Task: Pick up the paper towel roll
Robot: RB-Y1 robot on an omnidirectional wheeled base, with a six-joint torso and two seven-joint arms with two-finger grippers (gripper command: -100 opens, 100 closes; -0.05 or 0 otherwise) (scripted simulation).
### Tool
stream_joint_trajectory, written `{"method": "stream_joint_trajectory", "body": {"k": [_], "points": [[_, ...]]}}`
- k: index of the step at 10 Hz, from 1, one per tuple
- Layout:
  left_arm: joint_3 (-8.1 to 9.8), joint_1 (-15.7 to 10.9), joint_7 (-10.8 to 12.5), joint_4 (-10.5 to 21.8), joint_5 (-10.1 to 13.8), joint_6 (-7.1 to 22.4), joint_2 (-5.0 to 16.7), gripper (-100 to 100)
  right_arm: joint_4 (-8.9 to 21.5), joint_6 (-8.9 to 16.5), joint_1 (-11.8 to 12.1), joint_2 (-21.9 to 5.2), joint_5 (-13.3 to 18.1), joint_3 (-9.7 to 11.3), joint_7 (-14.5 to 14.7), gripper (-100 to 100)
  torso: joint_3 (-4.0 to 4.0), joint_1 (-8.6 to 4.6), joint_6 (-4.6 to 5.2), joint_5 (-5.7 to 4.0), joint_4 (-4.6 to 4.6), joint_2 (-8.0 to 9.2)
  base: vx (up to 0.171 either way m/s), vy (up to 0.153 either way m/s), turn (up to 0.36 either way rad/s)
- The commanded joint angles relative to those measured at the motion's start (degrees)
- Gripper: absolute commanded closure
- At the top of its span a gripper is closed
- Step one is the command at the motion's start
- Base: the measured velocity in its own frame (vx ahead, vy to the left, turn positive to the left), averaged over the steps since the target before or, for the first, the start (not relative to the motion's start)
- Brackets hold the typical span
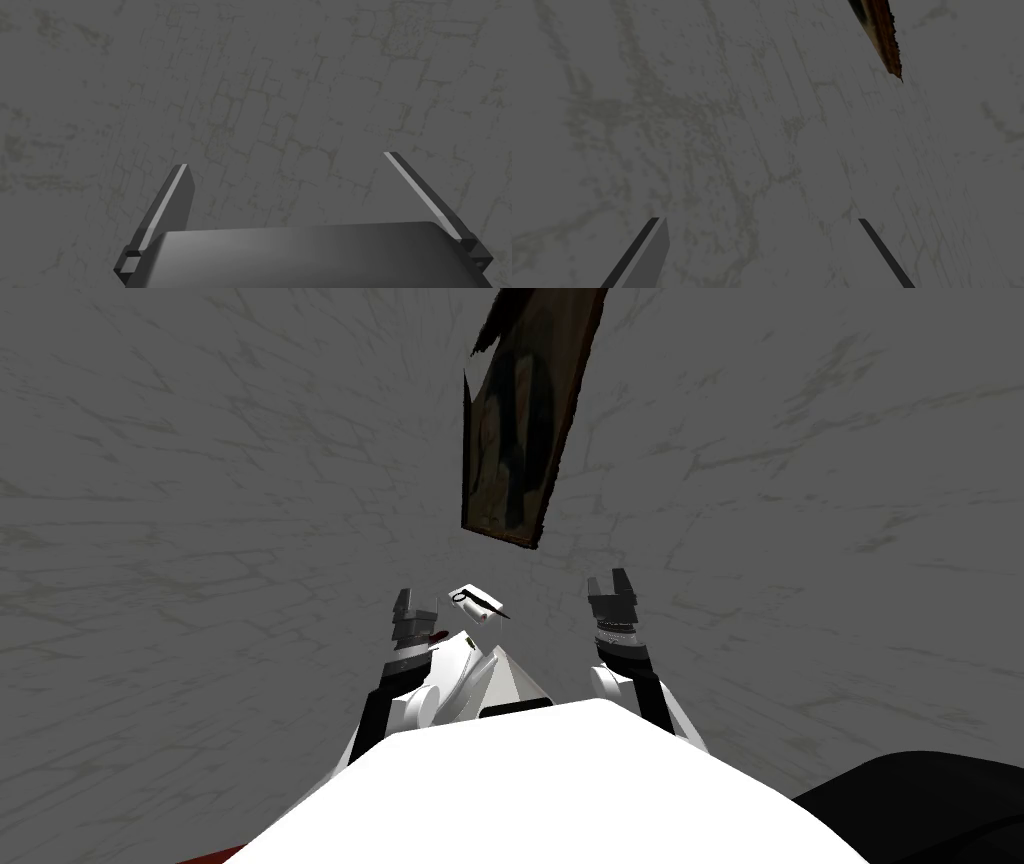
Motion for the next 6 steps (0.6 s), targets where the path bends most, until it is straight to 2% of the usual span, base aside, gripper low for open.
{"method": "stream_joint_trajectory", "body": {"k": [1,5,6], "points": [[0.01,-0.3,0.0,0.1,0.4,1.0,1.6,-100,0.0,0.0,0.0,0.0,0.0,0.0,0.0,0,0.0,0.0,0.0,0.0,0.0,0.0,-0.001,0.012,-0.001],[-0.01,-2.4,-0.2,0.4,2.6,6.7,5.8,-100,0.0,0.0,0.0,0.0,0.0,0.0,0.0,0,0.01,0.23,0.0,0.05,0.0,0.02,-0.007,0.051,-0.01],[-0.01,-2.4,-0.2,0.4,2.6,7.1,5.8,-100,0.0,0.0,0.0,0.0,0.0,0.0,0.0,0,0.03,0.26,0.0,0.06,0.01,0.05,-0.002,0.046,-0.008]]}}
